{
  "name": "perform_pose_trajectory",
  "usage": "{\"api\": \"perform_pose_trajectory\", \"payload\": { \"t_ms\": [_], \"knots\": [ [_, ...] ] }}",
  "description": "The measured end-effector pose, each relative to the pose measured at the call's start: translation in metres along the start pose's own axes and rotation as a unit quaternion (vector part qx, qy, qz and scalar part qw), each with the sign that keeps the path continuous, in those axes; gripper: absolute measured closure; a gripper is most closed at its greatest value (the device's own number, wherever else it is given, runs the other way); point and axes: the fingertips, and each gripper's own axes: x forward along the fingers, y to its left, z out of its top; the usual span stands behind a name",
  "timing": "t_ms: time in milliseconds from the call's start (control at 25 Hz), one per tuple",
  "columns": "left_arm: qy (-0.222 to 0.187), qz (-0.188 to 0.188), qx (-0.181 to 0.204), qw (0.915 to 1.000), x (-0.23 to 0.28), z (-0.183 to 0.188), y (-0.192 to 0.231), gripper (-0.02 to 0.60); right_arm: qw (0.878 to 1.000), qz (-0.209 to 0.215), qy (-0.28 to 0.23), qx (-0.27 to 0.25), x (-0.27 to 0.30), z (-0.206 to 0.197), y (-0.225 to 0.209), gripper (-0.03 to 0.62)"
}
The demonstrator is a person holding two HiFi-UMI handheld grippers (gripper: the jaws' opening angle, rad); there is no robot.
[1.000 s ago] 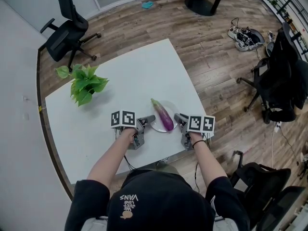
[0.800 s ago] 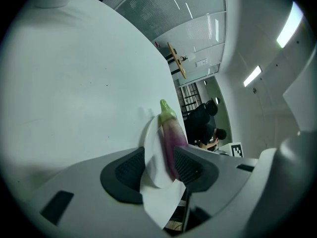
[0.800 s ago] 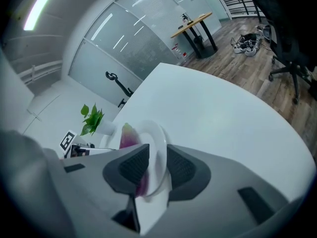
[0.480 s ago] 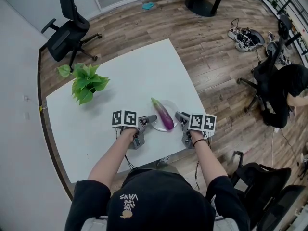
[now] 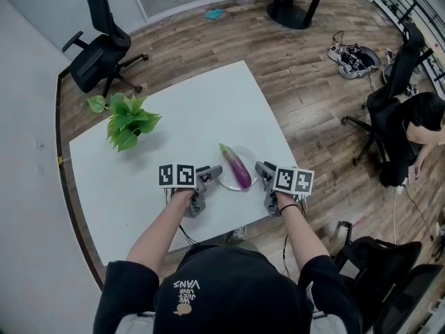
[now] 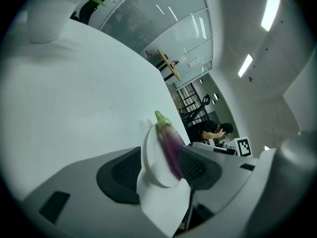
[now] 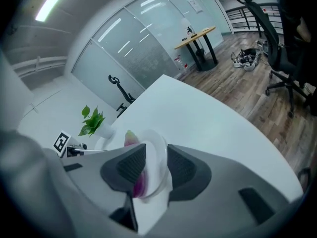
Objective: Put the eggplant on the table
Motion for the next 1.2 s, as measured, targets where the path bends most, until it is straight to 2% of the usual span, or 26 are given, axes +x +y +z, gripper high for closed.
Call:
{"api": "perform_pose_trajectory", "payload": {
  "t_ms": [240,320,400,480,600,720,800,920,1040,1200],
  "knots": [
    [-0.033,-0.011,0.056,0.9978,-0.011,0.008,-0.018,0.366,0.999,0.005,-0.018,-0.033,-0.011,0.005,0.012,0.451],
    [-0.05,-0.02,0.074,0.9958,-0.015,0.01,-0.027,0.414,0.999,0.005,-0.024,-0.043,-0.014,0.005,0.016,0.461],
    [-0.074,-0.022,0.103,0.9917,-0.021,0.015,-0.035,0.469,0.998,0.006,-0.037,-0.052,-0.019,0.007,0.02,0.498],
    [-0.094,-0.016,0.139,0.9858,-0.028,0.019,-0.043,0.498,0.997,0.009,-0.056,-0.06,-0.026,0.011,0.025,0.536],
    [-0.116,-0.009,0.184,0.976,-0.037,0.024,-0.054,0.528,0.994,0.019,-0.081,-0.077,-0.036,0.018,0.034,0.556],
    [-0.137,-0.005,0.221,0.9654,-0.048,0.026,-0.066,0.556,0.987,0.025,-0.106,-0.118,-0.047,0.023,0.049,0.568],
    [-0.151,0.0,0.255,0.9551,-0.054,0.026,-0.076,0.561,0.98,0.027,-0.122,-0.152,-0.056,0.025,0.058,0.572],
    [-0.18,0.009,0.307,0.9344,-0.064,0.026,-0.091,0.569,0.972,0.033,-0.141,-0.186,-0.067,0.026,0.071,0.574],
    [-0.206,0.009,0.332,0.9206,-0.073,0.026,-0.102,0.571,0.963,0.036,-0.156,-0.218,-0.075,0.025,0.081,0.574],
    [-0.22,0.008,0.337,0.9153,-0.081,0.018,-0.109,0.571,0.949,0.032,-0.18,-0.257,-0.091,0.023,0.091,0.576]
  ]
}}
